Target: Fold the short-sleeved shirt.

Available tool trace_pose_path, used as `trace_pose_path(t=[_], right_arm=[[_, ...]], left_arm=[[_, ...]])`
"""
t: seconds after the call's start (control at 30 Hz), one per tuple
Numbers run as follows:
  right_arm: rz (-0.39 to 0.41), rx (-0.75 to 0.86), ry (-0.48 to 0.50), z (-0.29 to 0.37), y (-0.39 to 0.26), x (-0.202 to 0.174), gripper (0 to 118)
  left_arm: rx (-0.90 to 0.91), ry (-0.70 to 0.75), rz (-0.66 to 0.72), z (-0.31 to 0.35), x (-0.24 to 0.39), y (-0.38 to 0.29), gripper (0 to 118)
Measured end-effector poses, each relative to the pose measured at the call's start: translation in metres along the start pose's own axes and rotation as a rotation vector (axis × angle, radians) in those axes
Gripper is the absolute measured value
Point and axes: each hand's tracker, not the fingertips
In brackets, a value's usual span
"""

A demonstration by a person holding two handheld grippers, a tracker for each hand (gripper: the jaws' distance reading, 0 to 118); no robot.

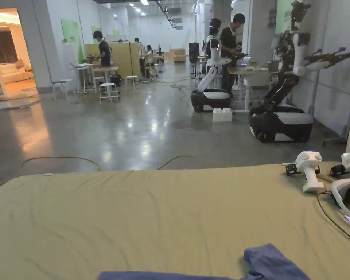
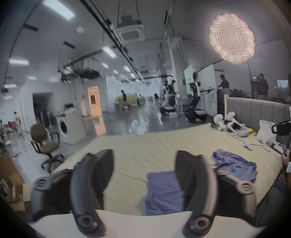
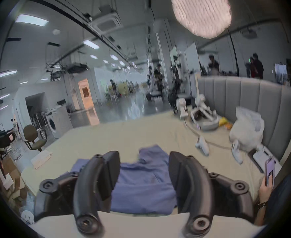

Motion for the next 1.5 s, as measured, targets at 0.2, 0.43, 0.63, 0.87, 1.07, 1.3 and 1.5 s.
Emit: trace_pose_path(t=[0.2,0.43,0.63,0.87,1.07,1.3,1.5], right_arm=[[0.128,0.120,0.001,0.032,0.015,-0.038,0],[0.164,0.081,-0.053,0.023,0.017,-0.048,0],[0.169,0.090,-0.048,0.022,0.020,-0.048,0],[0.119,0.044,-0.022,0.019,0.005,-0.037,0],[0.030,-0.051,-0.031,0.017,-0.015,-0.019,0],[-0.008,-0.185,-0.093,0.005,-0.036,0.006,0],[0.004,-0.256,-0.120,-0.001,-0.047,0.004,0]], left_arm=[[0.095,-0.064,0.138,0.046,0.009,0.025,0],[0.077,-0.099,0.164,0.046,0.014,0.022,0],[0.049,-0.116,0.198,0.042,0.010,0.022,0],[-0.140,-0.107,0.252,-0.006,-0.007,-0.021,21],[-0.552,-0.178,0.447,-0.084,-0.026,-0.128,73],[-0.792,-0.188,0.451,-0.158,-0.003,-0.208,72],[-0.904,-0.140,0.364,-0.183,0.012,-0.228,25]])
